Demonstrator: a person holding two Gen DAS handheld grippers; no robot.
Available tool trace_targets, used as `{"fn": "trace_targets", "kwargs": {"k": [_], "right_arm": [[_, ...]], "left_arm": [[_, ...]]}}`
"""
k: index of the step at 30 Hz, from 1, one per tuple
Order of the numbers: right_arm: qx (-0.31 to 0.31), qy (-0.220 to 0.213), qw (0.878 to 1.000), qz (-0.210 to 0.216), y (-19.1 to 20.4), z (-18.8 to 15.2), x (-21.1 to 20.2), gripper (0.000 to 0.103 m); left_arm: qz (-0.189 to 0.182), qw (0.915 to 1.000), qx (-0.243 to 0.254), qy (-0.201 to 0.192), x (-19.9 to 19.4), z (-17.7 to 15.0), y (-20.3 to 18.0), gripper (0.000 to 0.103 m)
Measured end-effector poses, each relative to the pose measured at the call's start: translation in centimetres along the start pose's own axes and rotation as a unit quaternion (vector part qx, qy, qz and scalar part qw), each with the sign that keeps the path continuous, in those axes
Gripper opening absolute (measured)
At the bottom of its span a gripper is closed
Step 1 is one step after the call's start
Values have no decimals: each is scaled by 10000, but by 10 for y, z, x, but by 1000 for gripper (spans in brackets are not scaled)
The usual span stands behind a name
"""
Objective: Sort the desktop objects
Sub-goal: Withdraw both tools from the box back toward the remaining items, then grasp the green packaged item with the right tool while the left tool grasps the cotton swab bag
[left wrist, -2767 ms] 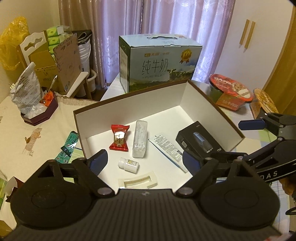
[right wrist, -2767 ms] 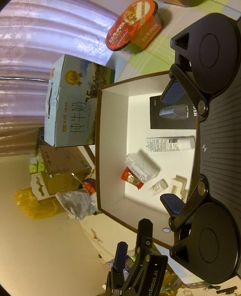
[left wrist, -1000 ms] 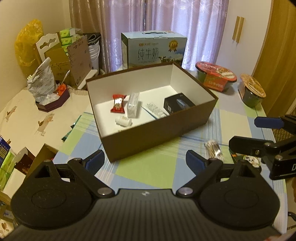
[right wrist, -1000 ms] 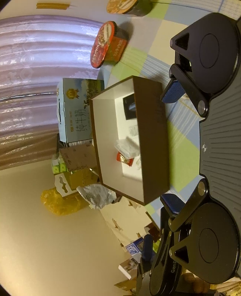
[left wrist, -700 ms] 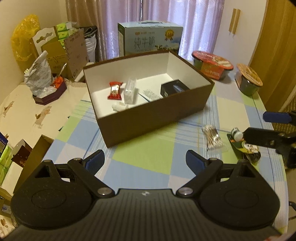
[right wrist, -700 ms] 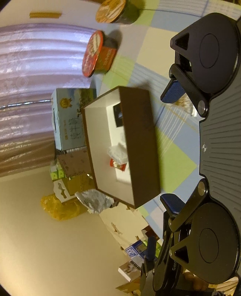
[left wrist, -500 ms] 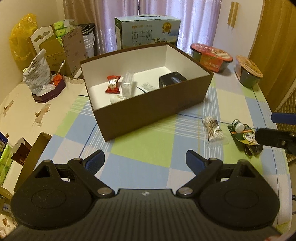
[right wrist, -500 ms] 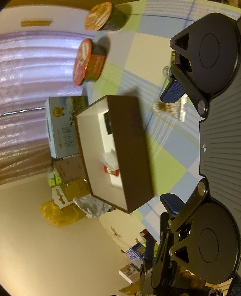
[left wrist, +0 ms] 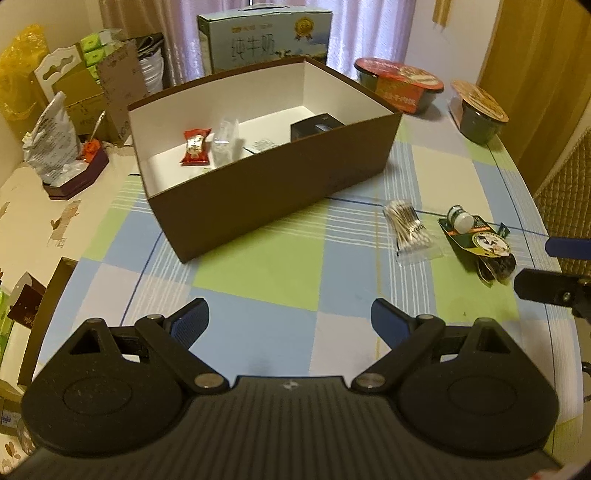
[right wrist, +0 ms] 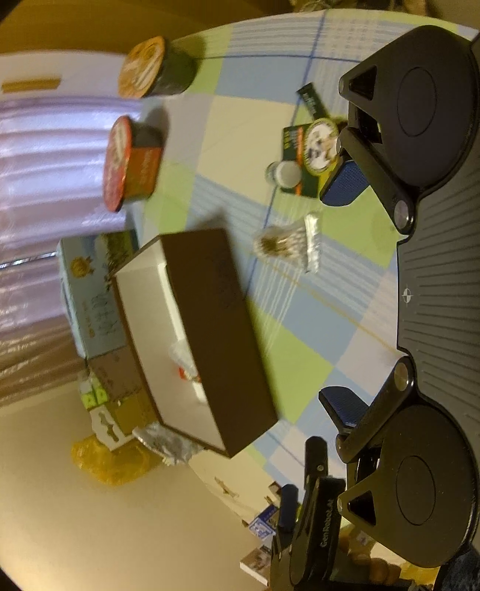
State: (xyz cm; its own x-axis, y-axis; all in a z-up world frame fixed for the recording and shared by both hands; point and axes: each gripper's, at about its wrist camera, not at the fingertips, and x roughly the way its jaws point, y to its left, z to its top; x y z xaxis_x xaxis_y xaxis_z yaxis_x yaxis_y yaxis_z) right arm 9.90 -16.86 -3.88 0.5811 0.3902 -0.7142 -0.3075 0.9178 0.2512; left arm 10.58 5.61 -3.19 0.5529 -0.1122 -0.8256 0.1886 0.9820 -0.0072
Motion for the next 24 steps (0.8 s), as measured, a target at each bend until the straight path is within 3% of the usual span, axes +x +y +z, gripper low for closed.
{"fn": "trace_targets", "kwargs": {"k": [11,19,24], "right_arm": [[318,244,9981,-474,-22,-15,4,101],[769,31,9891,-1252,-50,-17,4,101],[1031,-54,9836,-1477,-67,-16,7,101]], "left_arm": [[-281,9990,274,228,21,4,-17,92],[-532,9965,596,231,40,13,-38,92],[-700,9944,763,227,55,21,-51,91]]}}
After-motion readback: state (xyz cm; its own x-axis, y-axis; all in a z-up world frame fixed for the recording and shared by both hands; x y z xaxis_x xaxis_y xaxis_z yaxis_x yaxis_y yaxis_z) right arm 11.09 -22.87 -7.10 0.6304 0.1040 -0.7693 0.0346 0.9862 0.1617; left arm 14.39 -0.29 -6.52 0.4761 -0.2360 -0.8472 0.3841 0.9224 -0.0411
